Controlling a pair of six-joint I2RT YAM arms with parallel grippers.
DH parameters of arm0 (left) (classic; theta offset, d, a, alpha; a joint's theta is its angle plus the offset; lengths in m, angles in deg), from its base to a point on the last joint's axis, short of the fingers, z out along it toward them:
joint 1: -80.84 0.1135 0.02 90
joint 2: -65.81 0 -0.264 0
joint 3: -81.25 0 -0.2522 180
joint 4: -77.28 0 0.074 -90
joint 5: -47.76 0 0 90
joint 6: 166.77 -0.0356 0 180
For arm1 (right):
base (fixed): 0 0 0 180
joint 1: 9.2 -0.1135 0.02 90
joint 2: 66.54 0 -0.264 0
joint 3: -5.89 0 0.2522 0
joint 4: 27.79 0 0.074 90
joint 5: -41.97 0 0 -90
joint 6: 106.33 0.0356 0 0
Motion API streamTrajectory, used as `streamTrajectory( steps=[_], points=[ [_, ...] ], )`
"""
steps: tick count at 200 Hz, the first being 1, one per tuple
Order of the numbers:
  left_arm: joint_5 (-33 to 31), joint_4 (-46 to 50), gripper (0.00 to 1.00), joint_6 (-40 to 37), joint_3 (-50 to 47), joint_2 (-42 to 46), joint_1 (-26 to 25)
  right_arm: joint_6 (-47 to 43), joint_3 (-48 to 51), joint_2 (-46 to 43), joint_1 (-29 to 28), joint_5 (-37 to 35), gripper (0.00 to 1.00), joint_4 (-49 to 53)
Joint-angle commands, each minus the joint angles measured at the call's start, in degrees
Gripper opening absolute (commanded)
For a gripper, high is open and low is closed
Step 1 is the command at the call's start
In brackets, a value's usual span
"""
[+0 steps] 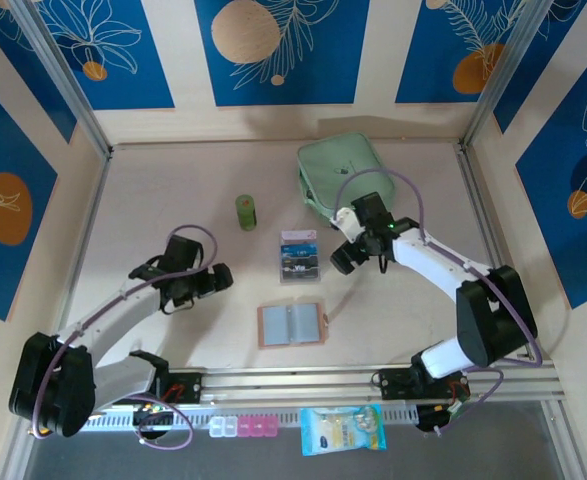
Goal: Take the credit cards out of the card holder
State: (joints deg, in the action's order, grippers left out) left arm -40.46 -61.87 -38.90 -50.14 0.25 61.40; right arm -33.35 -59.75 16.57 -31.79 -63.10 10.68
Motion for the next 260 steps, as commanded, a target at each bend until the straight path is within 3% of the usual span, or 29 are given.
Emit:
streamTrajectory(
  steps=[1, 67, 122, 169, 229, 260],
  points=[
    [-6.35, 0.64, 1.0, -7.26, 4.09, -1.99, 2.24, 5.94, 4.14, -2.53, 3.86, 0.81, 0.99, -9.99],
    [-27.75, -6.99, 1.0, -18.46, 7.73, -7.26, 3.44, 15.91, 14.33, -2.43, 14.95, 3.24, 0.99, -30.93],
    [-32.04, -20.67, 0.99, -30.32, 7.1, -13.04, 5.15, 19.21, 18.51, -0.25, 17.0, 3.65, 0.99, -46.82],
    [-29.0, -58.6, 0.99, -40.28, -8.61, -14.05, 6.65, 20.77, 23.59, 0.66, 18.18, 1.52, 0.99, -60.64],
    [-19.16, -69.58, 0.99, -40.24, -9.78, -18.1, 11.46, 23.83, 28.46, 4.2, 22.35, 6.91, 0.99, -72.24],
    [-14.58, -75.33, 0.99, -39.34, -11.55, -21.5, 13.4, 23.64, 28.36, 4.11, 22.28, 6.94, 0.99, -71.47]
  ],
)
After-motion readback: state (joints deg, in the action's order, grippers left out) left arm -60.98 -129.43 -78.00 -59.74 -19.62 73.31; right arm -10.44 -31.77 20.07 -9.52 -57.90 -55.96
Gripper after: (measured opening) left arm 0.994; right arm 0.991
